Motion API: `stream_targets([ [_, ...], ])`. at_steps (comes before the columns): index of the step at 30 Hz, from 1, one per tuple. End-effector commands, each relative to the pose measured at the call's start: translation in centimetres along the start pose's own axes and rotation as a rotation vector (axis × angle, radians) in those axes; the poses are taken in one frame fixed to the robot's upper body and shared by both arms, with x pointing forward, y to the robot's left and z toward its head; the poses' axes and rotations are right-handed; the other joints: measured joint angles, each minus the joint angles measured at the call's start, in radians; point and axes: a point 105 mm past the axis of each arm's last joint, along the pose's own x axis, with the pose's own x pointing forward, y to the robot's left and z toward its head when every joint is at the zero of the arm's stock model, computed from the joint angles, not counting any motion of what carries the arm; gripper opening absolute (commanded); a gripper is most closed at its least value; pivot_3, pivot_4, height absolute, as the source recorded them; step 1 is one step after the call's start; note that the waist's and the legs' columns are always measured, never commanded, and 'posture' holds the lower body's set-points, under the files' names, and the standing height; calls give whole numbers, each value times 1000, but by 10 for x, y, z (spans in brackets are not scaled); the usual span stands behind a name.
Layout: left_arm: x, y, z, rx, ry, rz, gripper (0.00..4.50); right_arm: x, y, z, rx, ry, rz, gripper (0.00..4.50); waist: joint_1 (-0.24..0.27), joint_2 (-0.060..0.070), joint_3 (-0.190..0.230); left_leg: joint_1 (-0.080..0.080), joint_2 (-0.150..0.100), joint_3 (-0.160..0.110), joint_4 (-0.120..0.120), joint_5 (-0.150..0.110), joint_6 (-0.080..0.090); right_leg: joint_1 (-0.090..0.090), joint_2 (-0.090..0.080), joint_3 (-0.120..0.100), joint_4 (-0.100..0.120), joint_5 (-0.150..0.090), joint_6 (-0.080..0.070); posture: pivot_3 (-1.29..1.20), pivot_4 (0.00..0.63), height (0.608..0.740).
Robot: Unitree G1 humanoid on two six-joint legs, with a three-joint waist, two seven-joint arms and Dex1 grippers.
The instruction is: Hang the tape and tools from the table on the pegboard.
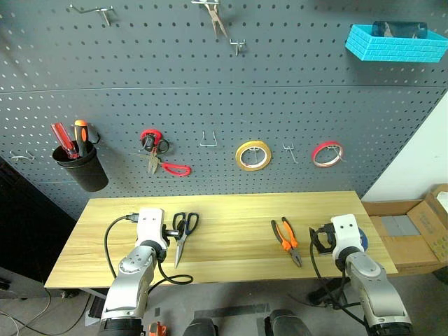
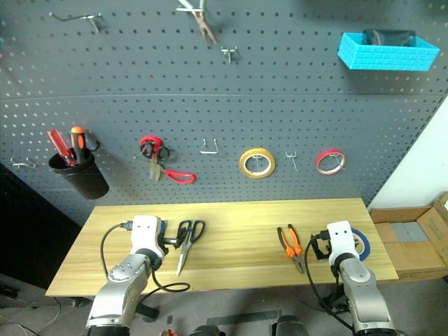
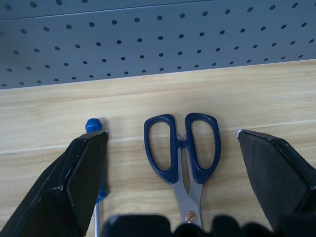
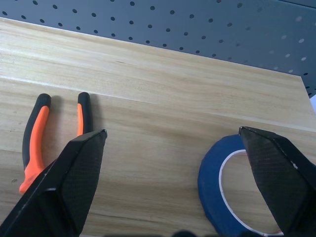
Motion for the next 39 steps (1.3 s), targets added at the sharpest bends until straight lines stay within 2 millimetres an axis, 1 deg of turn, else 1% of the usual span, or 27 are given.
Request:
stream_targets([
  [1, -2, 1, 14, 31, -46, -3, 4484, -2, -4, 18, -30, -64, -13, 4500, 0, 0, 0, 0, 0, 0, 0, 0, 0, 0, 0, 0, 0, 0, 0, 4, 66, 740],
  [4, -2, 1, 15, 7, -58, -3, 4484, -3, -5, 18, -34, -65, -13, 4500, 0, 0, 0, 0, 0, 0, 0, 0, 0, 0, 0, 0, 0, 0, 0, 5, 63, 740],
  [11, -3, 2, 14, 11, -50, 3, 4484, -3, -5, 19, -42, -69, -12, 4500, 0, 0, 0, 0, 0, 0, 0, 0, 0, 0, 0, 0, 0, 0, 0, 2, 62, 740],
  [20, -3, 2, 13, 7, -48, 4, 4484, -4, -5, 19, -43, -68, -10, 4500, 0, 0, 0, 0, 0, 0, 0, 0, 0, 0, 0, 0, 0, 0, 0, 3, 73, 740],
  [24, -3, 0, 13, 2, -46, -7, 4484, -4, -5, 18, -47, -61, -5, 4500, 0, 0, 1, 0, 0, 0, 0, 0, 0, 0, 0, 0, 0, 0, 0, 3, 74, 740],
  [27, -2, -6, 16, 8, -59, -44, 4484, -4, -3, 15, -56, -40, 15, 4500, -1, -1, 6, 0, 0, 0, 0, 0, 0, 0, 0, 0, 0, 0, 0, -4, 93, 740],
  [29, -2, -16, 21, 38, -75, -95, 4484, -3, -1, 14, -54, -26, 35, 4500, -1, -1, 10, 0, 0, 0, 0, 0, 0, 0, 0, 0, 0, 0, 0, -8, 107, 740],
  [30, -1, -27, 26, 59, -91, -161, 4484, -1, 2, 12, -48, -8, 58, 4500, -1, 0, 13, 0, 0, 0, 0, 0, 0, 0, 0, 0, 0, 0, 0, -8, 107, 740],
  [33, -1, -68, 43, 79, -140, -390, 4484, 4, 2, 9, -40, 48, 115, 4500, -2, 0, 32, 0, 0, 0, 0, 0, 0, 0, 0, 0, 0, 0, 0, -12, 139, 740],
  [35, -3, -94, 55, 86, -170, -537, 4484, 8, -3, 11, -6, 70, 132, 4500, -2, 0, 44, 0, 0, 0, 1, 0, 0, 1, 0, 0, 0, 0, 0, -16, 161, 740],
  [36, -4, -100, 58, 94, -177, -576, 4484, 9, -4, 12, 5, 75, 135, 4500, -2, -1, 52, -1, 0, 0, 1, 0, 0, 1, 0, 0, 0, 0, 0, -17, 166, 740],
  [37, -5, -114, 64, 126, -190, -651, 4484, 12, -10, 13, 13, 88, 133, 4500, -2, -1, 59, -1, 0, 0, 1, 0, 0, 0, 0, 0, 0, 1, -1, -19, 174, 740],
  [39, -9, -134, 71, 177, -207, -766, 4484, 16, -20, 16, 22, 106, 125, 4500, -3, 0, 66, -3, 0, 0, 0, 0, 0, -2, 0, -1, 0, 3, -4, -25, 188, 740],
])
